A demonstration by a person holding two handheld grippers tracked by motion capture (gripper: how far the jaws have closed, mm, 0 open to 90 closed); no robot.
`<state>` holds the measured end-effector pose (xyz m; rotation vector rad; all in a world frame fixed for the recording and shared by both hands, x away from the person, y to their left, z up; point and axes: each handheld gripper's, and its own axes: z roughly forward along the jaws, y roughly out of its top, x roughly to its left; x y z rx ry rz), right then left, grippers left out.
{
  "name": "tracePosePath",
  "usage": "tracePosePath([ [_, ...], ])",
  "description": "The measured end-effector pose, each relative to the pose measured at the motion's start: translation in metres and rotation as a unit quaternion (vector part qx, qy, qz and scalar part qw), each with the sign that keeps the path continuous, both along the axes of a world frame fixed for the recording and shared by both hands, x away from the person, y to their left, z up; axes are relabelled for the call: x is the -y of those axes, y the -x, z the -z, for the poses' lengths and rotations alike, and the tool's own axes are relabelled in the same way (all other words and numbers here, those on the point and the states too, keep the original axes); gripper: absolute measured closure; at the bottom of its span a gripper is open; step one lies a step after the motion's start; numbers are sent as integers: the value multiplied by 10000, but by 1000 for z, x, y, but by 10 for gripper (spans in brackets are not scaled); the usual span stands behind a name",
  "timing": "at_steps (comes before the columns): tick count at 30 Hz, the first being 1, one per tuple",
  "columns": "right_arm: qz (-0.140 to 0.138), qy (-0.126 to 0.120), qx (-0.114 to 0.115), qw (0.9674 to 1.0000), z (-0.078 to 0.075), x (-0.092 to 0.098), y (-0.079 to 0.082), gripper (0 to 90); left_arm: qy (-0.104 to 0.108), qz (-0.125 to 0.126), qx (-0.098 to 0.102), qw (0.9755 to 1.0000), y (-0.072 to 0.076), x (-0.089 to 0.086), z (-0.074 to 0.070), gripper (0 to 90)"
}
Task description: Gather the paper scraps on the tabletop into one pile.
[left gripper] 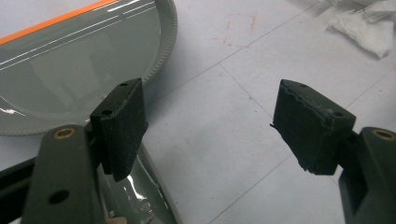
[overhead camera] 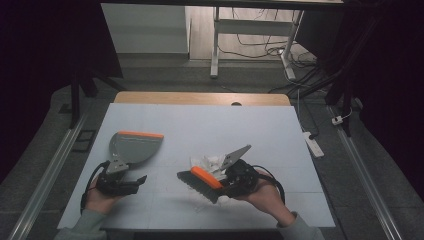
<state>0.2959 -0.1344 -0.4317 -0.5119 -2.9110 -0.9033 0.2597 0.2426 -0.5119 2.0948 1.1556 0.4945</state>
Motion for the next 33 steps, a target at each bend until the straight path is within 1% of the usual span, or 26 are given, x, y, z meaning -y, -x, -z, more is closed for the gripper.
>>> tracePosePath([
  [3,-196,166,-68,9996,2,-8,6,705,-10,2,-4,10000,0,1,1,266],
  [6,-503,330,-94,9981,7,-20,12,705,-18,13,-11,10000,0,1,1,266],
  [7,-568,401,-99,9975,9,-25,14,705,-16,15,-10,10000,-1,1,1,266],
  [8,-577,479,-135,9971,12,-30,16,705,-22,20,-13,10000,0,1,1,266],
  [9,-633,514,-124,9966,15,-36,16,705,-26,21,-13,10000,0,1,1,266],
  [12,-724,727,-165,9946,24,-52,17,705,-54,29,-11,10000,0,2,1,266],
  [14,-750,729,-161,9944,25,-57,16,705,-56,28,-5,10000,0,2,1,265],
  [15,-736,792,-110,9941,25,-58,15,705,-55,23,-6,10000,0,2,0,265],
  [17,-611,942,50,9937,26,-58,10,705,-39,29,-7,10000,0,1,1,265],
  [18,-565,949,39,9939,27,-57,6,705,-42,32,-11,10000,-1,1,1,265],
  [19,-498,903,28,9947,27,-55,1,706,-50,32,-18,10000,-1,1,1,265],
  [21,-241,940,183,9951,27,-52,-10,705,-63,41,-28,10000,-1,2,1,265],
  [22,-107,952,208,9952,26,-49,-16,705,-68,43,-23,10000,-1,2,1,265],
  [23,-34,884,291,9957,26,-47,-22,706,-82,46,-17,10000,-1,3,1,265],
  [24,87,844,317,9959,25,-45,-26,706,-75,43,-19,10000,0,3,1,265],
  [26,185,832,424,9955,24,-39,-33,706,-70,35,-23,10000,-1,2,1,265],
  [27,182,770,426,9959,22,-36,-34,706,-73,32,-29,10000,-1,2,1,265],
  [29,192,531,337,9978,13,-29,-33,706,-69,35,-36,10000,-1,2,2,265],
  [30,205,413,354,9983,6,-25,-31,706,-69,34,-37,10000,-1,2,2,266],
  [33,74,184,524,9984,-14,-11,-25,705,-69,38,-18,10000,-1,2,1,265],
])
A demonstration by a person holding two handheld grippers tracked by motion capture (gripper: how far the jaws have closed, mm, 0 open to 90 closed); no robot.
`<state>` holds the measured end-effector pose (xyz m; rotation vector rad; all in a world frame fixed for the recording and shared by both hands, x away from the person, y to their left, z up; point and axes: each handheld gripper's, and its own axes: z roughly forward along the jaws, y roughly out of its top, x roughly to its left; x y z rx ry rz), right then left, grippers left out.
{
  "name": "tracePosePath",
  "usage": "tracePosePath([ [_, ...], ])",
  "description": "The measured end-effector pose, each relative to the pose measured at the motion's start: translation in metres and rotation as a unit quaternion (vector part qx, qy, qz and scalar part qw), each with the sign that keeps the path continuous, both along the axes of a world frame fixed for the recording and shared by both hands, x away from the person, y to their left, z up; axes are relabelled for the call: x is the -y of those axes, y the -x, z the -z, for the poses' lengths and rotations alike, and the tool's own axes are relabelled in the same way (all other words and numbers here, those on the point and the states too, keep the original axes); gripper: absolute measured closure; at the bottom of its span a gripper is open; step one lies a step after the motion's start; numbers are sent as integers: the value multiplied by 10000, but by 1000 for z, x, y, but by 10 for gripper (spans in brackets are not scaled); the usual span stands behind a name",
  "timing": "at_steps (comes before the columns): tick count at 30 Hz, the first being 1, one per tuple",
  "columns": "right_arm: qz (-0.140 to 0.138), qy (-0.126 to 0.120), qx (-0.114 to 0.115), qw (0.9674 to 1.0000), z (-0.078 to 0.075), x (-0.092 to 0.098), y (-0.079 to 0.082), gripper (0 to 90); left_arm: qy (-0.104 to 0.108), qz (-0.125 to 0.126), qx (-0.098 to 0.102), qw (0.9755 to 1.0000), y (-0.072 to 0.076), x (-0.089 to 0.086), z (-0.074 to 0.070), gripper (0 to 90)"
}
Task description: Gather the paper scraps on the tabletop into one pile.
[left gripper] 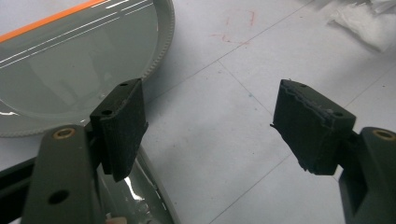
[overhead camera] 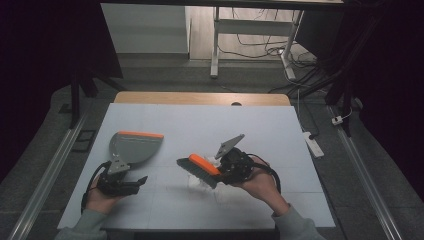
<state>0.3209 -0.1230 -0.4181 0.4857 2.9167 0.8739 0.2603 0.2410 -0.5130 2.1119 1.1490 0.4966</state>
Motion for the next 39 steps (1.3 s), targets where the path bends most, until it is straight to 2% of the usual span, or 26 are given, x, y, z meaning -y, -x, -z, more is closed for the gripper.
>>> tracePosePath([
  [1,-70,-56,48,9999,-5,5,2,705,-3,2,4,10000,0,0,0,265],
  [4,-264,-72,-100,9996,-12,18,9,706,2,0,-8,10000,0,0,0,265],
  [7,-523,232,-193,9982,-6,24,18,705,-9,0,-7,10000,0,0,0,265],
  [9,-751,456,-313,9956,5,24,25,705,-8,-2,-5,10000,0,0,0,265],
  [12,-914,807,-552,9910,19,23,33,705,-9,-7,-8,10000,0,0,0,265],
  [15,-942,1069,-484,9886,27,18,35,706,-10,-3,-5,10000,0,1,0,265],
  [16,-848,1151,-471,9886,29,16,35,705,-9,-2,-7,10000,0,1,1,265],
  [17,-790,1112,-439,9897,30,14,33,706,-11,-3,-6,10000,0,1,1,265],
  [20,-741,1147,-323,9901,32,10,27,706,-17,-13,-9,10000,-1,0,1,265],
  [22,-651,1129,-185,9913,33,8,20,706,-14,-12,-11,10000,-1,0,1,265],
  [24,-565,1032,85,9930,33,8,11,706,-9,-4,-14,10000,-1,1,1,265],
  [27,-472,944,394,9936,31,8,-2,706,-10,6,-8,10000,0,1,0,265],
  [30,-358,728,463,9956,27,12,-7,706,-1,-9,-13,10000,-1,0,0,265],
  [32,-410,542,332,9971,21,17,-5,706,-9,-10,-22,10000,-1,0,1,265],
  [33,-403,451,343,9976,18,19,-4,705,-5,1,-23,10000,-1,1,1,266],
  [36,-246,115,343,9990,8,24,-1,705,-15,25,-19,10000,-1,2,0,266],
  [39,-3,-146,473,9988,-2,28,0,705,-15,14,-11,10000,0,2,0,265],
])
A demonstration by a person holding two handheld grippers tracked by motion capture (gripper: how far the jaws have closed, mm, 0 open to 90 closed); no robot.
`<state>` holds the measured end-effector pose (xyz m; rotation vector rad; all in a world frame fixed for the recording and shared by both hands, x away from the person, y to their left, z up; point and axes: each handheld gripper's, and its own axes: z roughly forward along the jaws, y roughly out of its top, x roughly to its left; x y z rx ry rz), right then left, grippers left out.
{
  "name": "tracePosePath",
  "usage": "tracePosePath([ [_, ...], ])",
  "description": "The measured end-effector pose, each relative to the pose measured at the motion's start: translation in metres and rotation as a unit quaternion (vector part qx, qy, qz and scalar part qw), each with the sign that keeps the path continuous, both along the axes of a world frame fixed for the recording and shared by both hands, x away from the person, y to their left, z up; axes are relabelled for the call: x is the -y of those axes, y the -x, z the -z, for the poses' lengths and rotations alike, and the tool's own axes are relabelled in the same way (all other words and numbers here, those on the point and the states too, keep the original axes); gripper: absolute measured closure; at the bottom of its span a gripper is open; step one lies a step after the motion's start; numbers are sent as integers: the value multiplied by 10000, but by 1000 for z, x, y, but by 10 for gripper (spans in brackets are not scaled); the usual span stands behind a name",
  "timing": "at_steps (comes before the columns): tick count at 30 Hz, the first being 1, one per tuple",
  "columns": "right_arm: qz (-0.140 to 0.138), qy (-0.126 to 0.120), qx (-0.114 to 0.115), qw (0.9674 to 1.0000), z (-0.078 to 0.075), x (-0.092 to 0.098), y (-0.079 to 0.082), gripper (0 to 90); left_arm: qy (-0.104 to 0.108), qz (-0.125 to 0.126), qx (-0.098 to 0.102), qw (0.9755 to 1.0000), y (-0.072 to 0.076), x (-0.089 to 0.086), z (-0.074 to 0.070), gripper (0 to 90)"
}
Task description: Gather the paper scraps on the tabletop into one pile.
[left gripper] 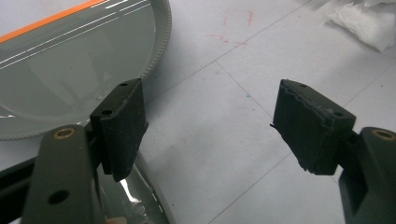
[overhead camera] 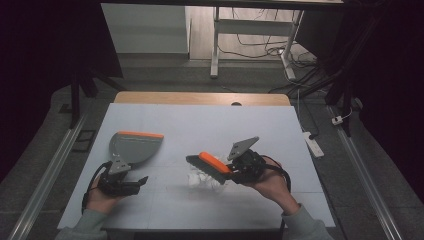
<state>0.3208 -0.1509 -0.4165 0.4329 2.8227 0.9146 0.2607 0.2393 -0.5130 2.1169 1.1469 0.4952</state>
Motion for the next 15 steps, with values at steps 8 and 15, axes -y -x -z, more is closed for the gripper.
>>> tracePosePath([
  [8,148,-426,-383,9982,15,-35,4,705,2,-20,2,10000,-1,0,0,266],
  [15,376,-740,-764,9936,57,-80,-7,705,3,-28,-9,10000,-1,-1,1,266],
])
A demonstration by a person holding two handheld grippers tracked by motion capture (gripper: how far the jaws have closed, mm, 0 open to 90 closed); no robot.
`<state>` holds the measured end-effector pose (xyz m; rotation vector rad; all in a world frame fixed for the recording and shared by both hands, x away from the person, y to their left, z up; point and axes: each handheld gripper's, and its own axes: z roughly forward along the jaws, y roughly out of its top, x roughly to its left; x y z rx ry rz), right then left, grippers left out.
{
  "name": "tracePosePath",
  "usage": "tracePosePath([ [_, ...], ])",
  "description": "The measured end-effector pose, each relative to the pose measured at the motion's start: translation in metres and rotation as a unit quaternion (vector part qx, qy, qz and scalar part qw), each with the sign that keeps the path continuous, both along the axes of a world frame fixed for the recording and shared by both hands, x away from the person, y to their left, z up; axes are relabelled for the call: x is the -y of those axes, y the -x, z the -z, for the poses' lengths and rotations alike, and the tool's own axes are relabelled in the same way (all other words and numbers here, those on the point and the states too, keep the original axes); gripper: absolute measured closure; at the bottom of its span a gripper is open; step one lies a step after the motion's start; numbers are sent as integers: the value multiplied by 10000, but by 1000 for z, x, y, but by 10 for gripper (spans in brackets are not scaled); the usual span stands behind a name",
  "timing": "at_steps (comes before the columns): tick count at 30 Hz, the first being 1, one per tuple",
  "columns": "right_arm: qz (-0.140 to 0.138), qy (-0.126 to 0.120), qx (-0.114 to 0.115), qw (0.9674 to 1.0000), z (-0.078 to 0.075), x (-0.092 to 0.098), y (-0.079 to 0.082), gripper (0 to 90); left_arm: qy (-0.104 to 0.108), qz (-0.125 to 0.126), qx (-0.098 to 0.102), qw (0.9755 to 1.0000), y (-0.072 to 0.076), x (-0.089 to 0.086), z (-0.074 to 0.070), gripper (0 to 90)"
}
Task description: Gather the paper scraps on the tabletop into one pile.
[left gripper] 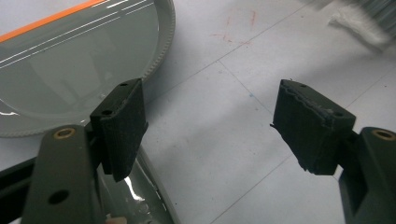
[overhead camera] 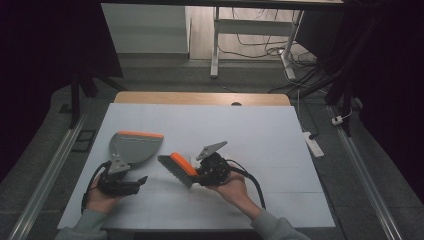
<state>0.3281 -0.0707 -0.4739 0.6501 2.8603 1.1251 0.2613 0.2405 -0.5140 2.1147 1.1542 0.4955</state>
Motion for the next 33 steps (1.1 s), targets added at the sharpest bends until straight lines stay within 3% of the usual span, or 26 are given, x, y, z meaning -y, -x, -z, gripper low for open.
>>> tracePosePath([
  [2,48,204,185,9996,5,-3,-1,705,-4,15,2,10000,0,0,0,265],
  [4,212,382,220,9988,1,5,-5,705,4,18,2,10000,0,-1,0,266],
  [7,387,369,257,9982,0,20,-7,705,6,24,-8,10000,-1,0,0,266],
  [10,402,222,286,9985,-4,32,-6,705,-24,40,-17,10000,0,1,0,266],
  [13,404,-148,352,9985,-19,40,-2,705,-24,36,-7,10000,0,1,0,266],
  [16,416,-333,508,9973,-37,50,1,705,-23,29,1,10000,0,1,-1,266],
  [20,561,-439,603,9956,-49,66,1,705,1,35,10,10000,1,1,-1,266],
  [26,822,-365,682,9936,-44,93,-5,705,8,28,19,10000,1,1,-1,265],
  [33,1393,-190,725,9874,-33,139,-5,705,19,23,46,10000,1,1,-2,265],
])
